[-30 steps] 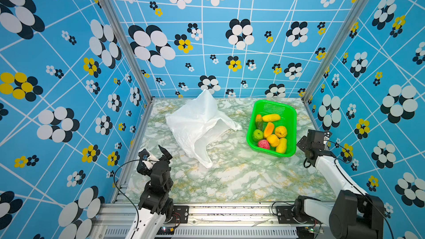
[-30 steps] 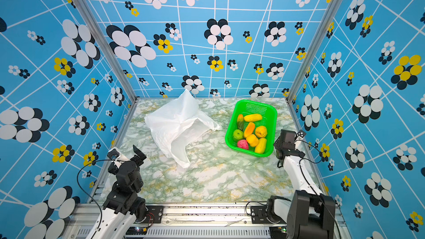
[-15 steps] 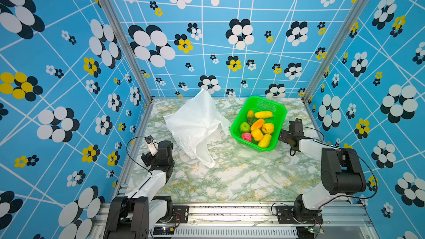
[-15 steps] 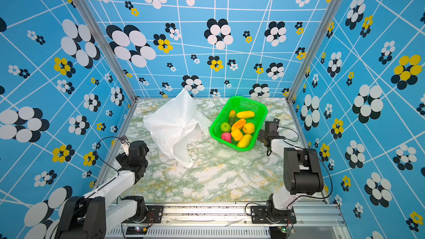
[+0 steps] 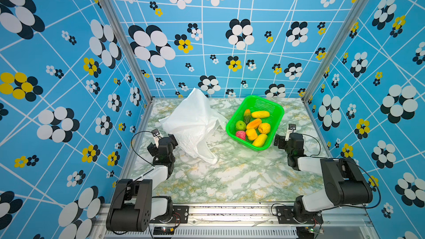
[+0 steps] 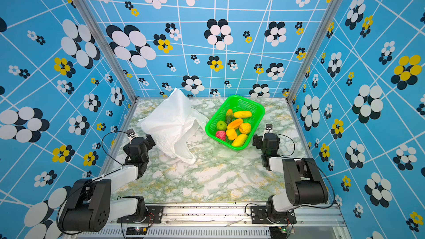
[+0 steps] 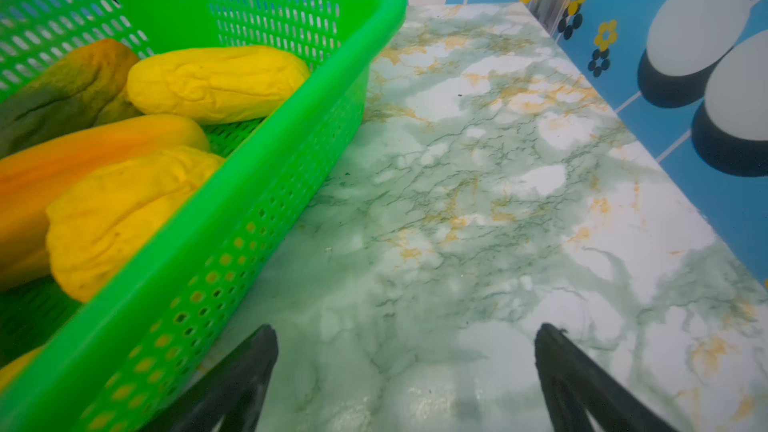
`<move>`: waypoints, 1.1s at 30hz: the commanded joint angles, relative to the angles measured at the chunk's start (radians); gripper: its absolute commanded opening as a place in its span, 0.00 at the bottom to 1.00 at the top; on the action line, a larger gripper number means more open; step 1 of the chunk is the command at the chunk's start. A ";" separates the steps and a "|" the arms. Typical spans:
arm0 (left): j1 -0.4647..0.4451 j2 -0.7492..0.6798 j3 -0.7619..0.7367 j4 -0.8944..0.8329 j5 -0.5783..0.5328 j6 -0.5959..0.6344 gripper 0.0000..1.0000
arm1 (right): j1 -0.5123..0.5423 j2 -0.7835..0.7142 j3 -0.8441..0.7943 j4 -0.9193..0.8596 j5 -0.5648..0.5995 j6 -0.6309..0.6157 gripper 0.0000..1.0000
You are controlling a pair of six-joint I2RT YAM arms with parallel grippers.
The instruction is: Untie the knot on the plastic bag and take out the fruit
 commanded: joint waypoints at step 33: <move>-0.029 0.260 0.020 0.355 0.288 0.218 0.99 | -0.023 0.025 -0.026 0.194 -0.066 -0.012 0.99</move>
